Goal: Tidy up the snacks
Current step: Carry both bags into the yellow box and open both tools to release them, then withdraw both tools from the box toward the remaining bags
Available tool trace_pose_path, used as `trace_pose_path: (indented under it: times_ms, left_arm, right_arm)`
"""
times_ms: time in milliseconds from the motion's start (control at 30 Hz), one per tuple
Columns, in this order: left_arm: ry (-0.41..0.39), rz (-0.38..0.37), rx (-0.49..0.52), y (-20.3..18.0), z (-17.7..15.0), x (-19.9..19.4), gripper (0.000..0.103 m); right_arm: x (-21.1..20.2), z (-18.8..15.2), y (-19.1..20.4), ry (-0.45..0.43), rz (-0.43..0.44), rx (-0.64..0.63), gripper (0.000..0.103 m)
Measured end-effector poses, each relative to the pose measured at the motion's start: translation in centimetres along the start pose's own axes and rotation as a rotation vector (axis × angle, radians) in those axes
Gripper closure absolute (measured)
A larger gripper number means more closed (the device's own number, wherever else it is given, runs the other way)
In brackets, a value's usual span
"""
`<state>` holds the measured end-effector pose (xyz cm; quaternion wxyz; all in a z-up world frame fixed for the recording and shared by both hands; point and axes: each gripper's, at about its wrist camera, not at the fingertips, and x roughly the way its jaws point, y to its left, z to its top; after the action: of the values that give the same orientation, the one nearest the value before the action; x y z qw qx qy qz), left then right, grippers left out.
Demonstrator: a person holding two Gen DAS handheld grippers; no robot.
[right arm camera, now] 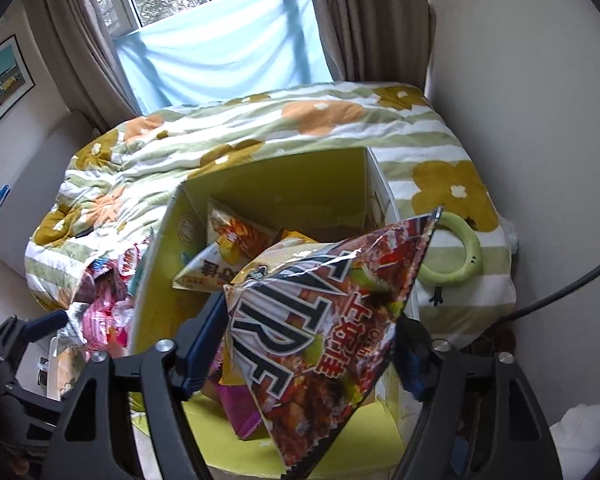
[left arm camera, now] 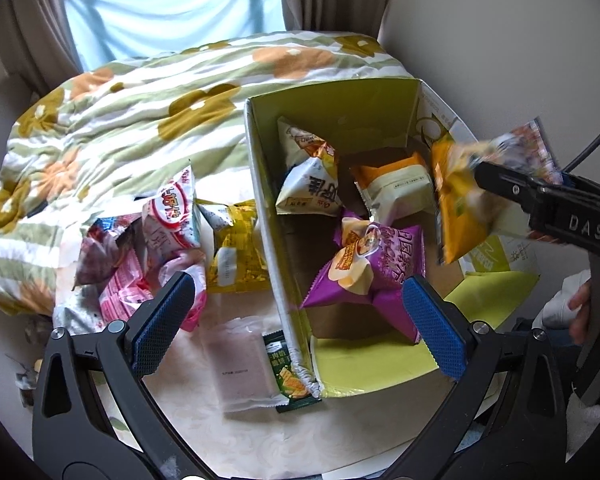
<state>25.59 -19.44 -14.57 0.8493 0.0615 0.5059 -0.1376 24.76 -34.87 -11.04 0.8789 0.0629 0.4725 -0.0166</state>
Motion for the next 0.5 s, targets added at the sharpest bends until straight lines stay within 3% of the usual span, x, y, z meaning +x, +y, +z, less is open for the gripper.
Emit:
trace_pose_path:
  times_ms: [67,200,500]
  left_arm:
    - [0.002,-0.002,0.008,-0.2,-0.2,0.1,0.0]
    - [0.004,-0.01,0.012,-0.6,-0.7,0.4,0.0]
    - [-0.031,0.001,-0.011,-1.4,-1.9,-1.1,0.0]
  right_arm:
    - [-0.5,-0.5,-0.1,-0.023,-0.018,-0.014,0.001]
    - [-1.3,-2.0,-0.3,-0.046,-0.05,-0.057,0.001]
    - [-3.0,-3.5,-0.5,-0.026,-0.007,-0.059,0.001]
